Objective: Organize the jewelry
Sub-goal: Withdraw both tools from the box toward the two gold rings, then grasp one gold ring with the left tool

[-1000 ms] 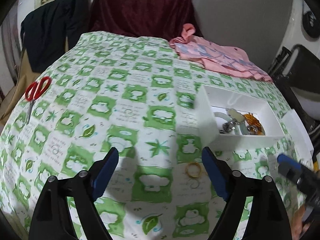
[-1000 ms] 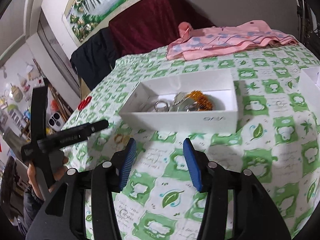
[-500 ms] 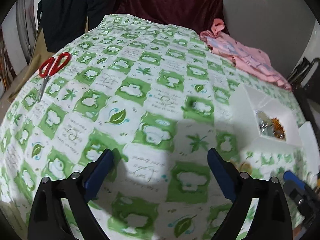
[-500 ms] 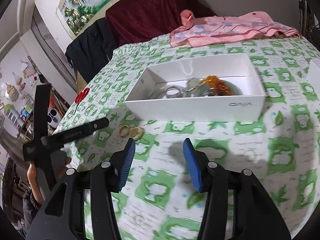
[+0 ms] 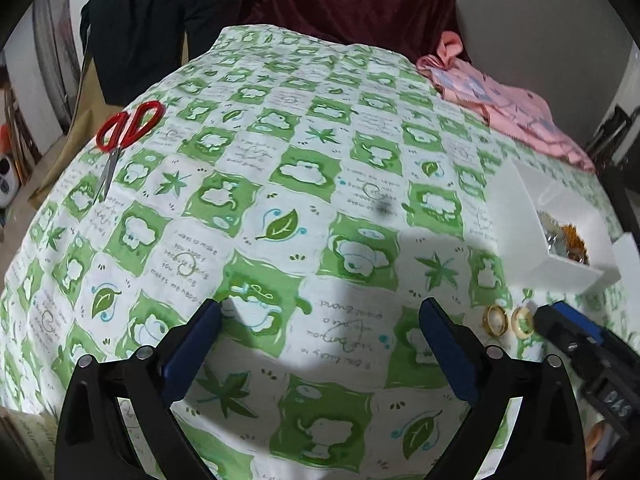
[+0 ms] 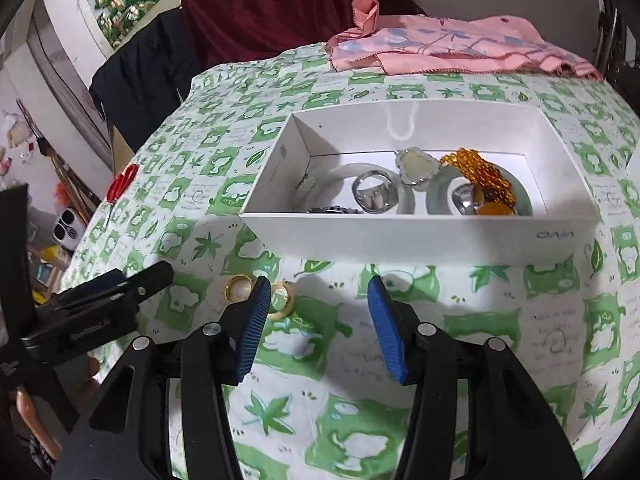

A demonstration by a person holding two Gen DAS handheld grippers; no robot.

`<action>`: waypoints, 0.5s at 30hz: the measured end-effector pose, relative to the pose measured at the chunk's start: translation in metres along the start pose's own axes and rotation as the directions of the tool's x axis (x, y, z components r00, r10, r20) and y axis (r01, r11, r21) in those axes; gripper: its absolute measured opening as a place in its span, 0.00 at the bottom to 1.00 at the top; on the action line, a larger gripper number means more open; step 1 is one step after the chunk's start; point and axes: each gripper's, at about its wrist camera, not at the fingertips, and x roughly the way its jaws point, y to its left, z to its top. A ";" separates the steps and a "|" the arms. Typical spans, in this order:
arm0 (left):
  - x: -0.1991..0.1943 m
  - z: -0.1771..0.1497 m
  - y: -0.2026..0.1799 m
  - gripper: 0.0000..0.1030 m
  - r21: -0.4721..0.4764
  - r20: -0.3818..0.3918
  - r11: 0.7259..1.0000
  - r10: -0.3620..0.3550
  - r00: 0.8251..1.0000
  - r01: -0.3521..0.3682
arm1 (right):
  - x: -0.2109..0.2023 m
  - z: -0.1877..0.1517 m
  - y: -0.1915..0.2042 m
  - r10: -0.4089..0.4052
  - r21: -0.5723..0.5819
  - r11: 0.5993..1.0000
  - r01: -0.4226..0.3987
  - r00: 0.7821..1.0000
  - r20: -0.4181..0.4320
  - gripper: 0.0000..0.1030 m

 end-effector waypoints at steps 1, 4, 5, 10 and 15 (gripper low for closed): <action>0.000 0.000 0.001 0.94 -0.005 -0.001 1.000 -0.006 1.000 0.006 | 0.001 0.000 0.004 -0.025 -0.018 1.000 0.025 1.000 0.001 0.47; 0.000 0.001 0.000 0.94 -0.001 -0.002 1.000 -0.002 1.000 0.002 | 0.004 0.000 0.014 -0.110 -0.071 0.991 0.110 0.994 0.005 0.46; 0.000 0.001 0.000 0.94 0.002 -0.002 1.000 0.001 1.000 -0.001 | 0.005 -0.001 0.017 -0.147 -0.096 0.985 0.147 0.989 0.006 0.45; 0.002 -0.001 -0.005 0.95 0.028 -0.004 0.999 0.028 1.000 -0.027 | 0.002 -0.002 0.007 -0.201 -0.095 0.975 0.200 0.980 0.000 0.46; 0.003 -0.002 -0.009 0.95 0.046 -0.003 0.998 0.048 0.999 -0.048 | -0.016 -0.010 -0.023 -0.220 -0.080 0.972 0.220 0.975 0.003 0.46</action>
